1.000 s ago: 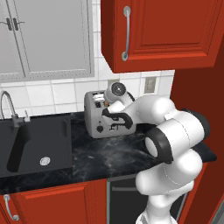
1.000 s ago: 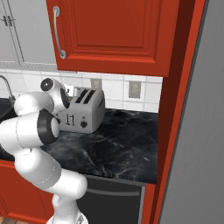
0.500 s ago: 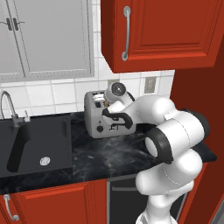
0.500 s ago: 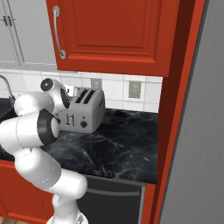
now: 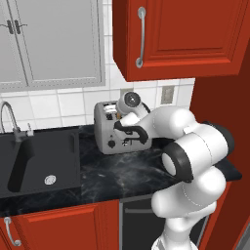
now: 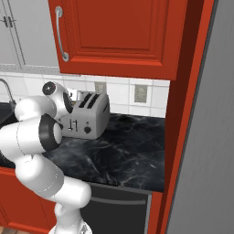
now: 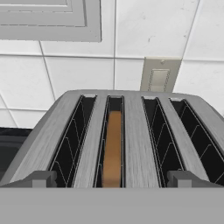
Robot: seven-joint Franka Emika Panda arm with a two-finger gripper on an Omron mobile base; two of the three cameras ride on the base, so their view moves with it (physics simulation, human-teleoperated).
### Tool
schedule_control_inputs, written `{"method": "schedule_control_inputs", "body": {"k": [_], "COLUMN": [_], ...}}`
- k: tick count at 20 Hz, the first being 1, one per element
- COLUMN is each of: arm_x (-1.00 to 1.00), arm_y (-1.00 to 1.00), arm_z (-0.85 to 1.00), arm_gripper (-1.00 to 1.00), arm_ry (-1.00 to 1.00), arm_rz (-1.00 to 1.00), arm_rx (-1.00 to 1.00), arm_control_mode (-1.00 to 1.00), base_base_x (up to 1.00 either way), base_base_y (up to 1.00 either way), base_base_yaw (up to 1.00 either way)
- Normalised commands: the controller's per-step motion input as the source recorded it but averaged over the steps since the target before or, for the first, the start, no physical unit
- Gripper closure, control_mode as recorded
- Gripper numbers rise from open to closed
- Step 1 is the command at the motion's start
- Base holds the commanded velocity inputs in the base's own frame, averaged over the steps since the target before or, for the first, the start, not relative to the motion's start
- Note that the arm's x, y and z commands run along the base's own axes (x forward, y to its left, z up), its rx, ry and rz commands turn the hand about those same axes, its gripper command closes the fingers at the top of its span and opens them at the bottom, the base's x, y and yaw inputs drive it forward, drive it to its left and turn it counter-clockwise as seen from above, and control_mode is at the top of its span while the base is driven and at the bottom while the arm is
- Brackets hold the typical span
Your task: Start the toaster. Once the lever pops up, take the bread to the plate on the dining counter.
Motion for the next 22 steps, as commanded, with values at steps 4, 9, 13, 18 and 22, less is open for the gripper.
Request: {"method": "schedule_control_inputs", "body": {"k": [4, 9, 13, 18, 22], "arm_x": [0.0, 0.0, 0.0, 0.0, 0.0], "arm_y": [0.0, 0.0, 0.0, 0.0, 0.0], "arm_z": [0.0, 0.0, 0.0, 0.0, 0.0], "arm_gripper": [-1.0, -1.0, -1.0, -1.0, -1.0], "arm_ry": [0.0, 0.0, 0.0, 0.0, 0.0], "arm_rz": [0.0, 0.0, 0.0, 0.0, 0.0], "arm_rx": [0.0, 0.0, 0.0, 0.0, 0.0], "arm_control_mode": [-1.0, -1.0, -1.0, -1.0, -1.0], "base_base_x": [0.0, 0.0, 0.0, 0.0, 0.0], "base_base_y": [0.0, 0.0, 0.0, 0.0, 0.0], "base_base_yaw": [0.0, 0.0, 0.0, 0.0, 0.0]}}
